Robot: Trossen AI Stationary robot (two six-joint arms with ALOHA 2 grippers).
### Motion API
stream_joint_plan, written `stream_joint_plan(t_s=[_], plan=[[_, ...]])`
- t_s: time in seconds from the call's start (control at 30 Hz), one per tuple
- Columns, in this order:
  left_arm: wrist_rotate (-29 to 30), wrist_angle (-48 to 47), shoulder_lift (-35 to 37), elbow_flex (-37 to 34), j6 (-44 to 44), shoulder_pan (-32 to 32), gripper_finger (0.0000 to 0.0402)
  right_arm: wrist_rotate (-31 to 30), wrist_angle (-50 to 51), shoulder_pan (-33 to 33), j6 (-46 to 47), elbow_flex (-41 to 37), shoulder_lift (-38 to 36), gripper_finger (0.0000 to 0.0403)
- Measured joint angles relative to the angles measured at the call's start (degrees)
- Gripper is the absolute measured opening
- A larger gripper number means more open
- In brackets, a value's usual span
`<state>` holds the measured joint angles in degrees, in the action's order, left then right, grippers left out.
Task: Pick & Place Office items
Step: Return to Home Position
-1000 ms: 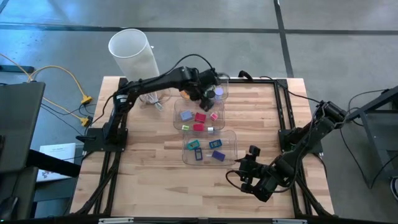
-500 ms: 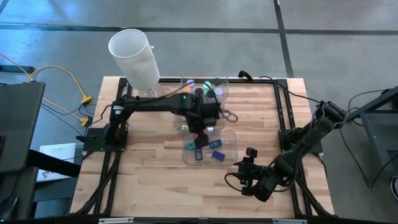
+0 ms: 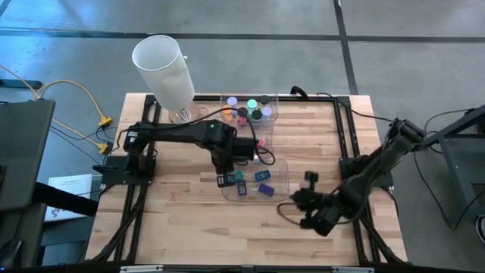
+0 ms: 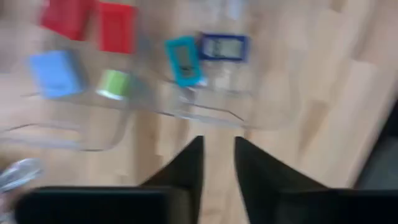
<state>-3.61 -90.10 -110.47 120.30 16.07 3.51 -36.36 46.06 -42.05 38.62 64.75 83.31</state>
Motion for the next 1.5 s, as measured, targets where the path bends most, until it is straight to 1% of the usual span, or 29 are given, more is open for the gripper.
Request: stream_joint_plan(t_s=[0.03,0.1,0.13,0.27,0.33,0.43,0.5,0.57,0.67,0.77,0.83,0.93,0.97,1.0,1.1,1.13,1.2,1.33,1.43,1.5], plan=[[2.35,0.12,0.35,0.01,0.88,0.19,0.0067,-0.70,2.32,-0.25,1.16,0.00,-1.26,0.0003],[3.40,0.12,1.00,-0.11,1.07,0.00,0.0023,-1.97,6.71,-0.90,3.84,0.00,-4.38,0.0003],[3.35,0.10,1.58,-0.12,0.77,-0.05,0.0012,-2.53,8.61,-1.39,4.72,0.00,-5.87,0.0002],[2.70,0.02,5.71,-0.10,-1.09,0.35,0.0004,-2.76,11.95,-4.24,3.52,-0.03,-11.23,0.0002],[3.36,0.10,8.27,-0.16,-1.24,1.03,0.0001,-4.65,11.82,-6.86,1.95,-0.55,-14.35,0.0002],[6.77,0.11,13.00,-0.29,-0.21,2.67,0.0001,-9.36,11.27,-10.97,1.25,-2.57,-18.91,0.0002],[11.04,0.07,16.25,-1.32,1.42,4.42,0.0001,-12.88,10.32,-13.67,1.59,-5.30,-21.90,0.0002],[14.84,0.17,19.53,-4.16,3.44,6.64,0.0001,-15.94,8.14,-16.35,2.08,-9.02,-25.16,0.0002],[16.38,0.50,25.39,-11.42,7.20,10.08,0.0001,-18.92,1.66,-19.83,0.46,-15.40,-30.79,0.0002],[19.60,2.67,32.23,-20.40,11.88,13.90,0.0001,-19.65,-6.82,-21.58,-4.70,-22.02,-35.93,0.0002],[21.16,6.11,36.82,-27.36,14.04,15.94,0.0001,-19.52,-13.49,-21.70,-9.52,-26.07,-38.83,0.0002],[21.63,14.25,44.25,-38.73,14.02,17.78,0.0000,-17.42,-23.62,-19.99,-18.68,-31.71,-44.49,0.0002],[21.62,17.19,46.85,-42.40,13.57,17.80,0.0000,-15.44,-27.54,-19.06,-21.72,-33.43,-46.25,0.0002],[21.66,20.18,49.26,-46.03,12.86,17.61,0.0000,-12.94,-31.12,-17.97,-24.83,-35.17,-47.92,0.0002],[21.56,27.78,55.86,-55.90,10.08,16.15,0.0000,-2.57,-39.67,-14.15,-32.61,-39.61,-52.92,0.0002],[21.52,29.79,58.01,-58.76,9.35,15.63,0.0000,-0.26,-41.85,-12.63,-34.18,-40.70,-54.35,0.0002],[20.37,34.10,62.43,-63.95,7.95,14.78,0.0000,2.37,-44.42,-9.64,-35.47,-42.48,-56.66,0.0002],[16.23,43.94,71.01,-73.73,4.50,14.12,0.0000,7.90,-44.02,-4.28,-34.27,-45.89,-59.91,0.0002],[15.67,49.80,77.20,-80.31,3.88,14.14,0.0000,10.69,-45.53,-1.12,-33.81,-48.72,-61.94,0.0002],[15.70,52.48,80.85,-84.54,3.92,14.14,0.0000,11.73,-49.90,0.75,-34.98,-51.51,-62.58,0.0002]])
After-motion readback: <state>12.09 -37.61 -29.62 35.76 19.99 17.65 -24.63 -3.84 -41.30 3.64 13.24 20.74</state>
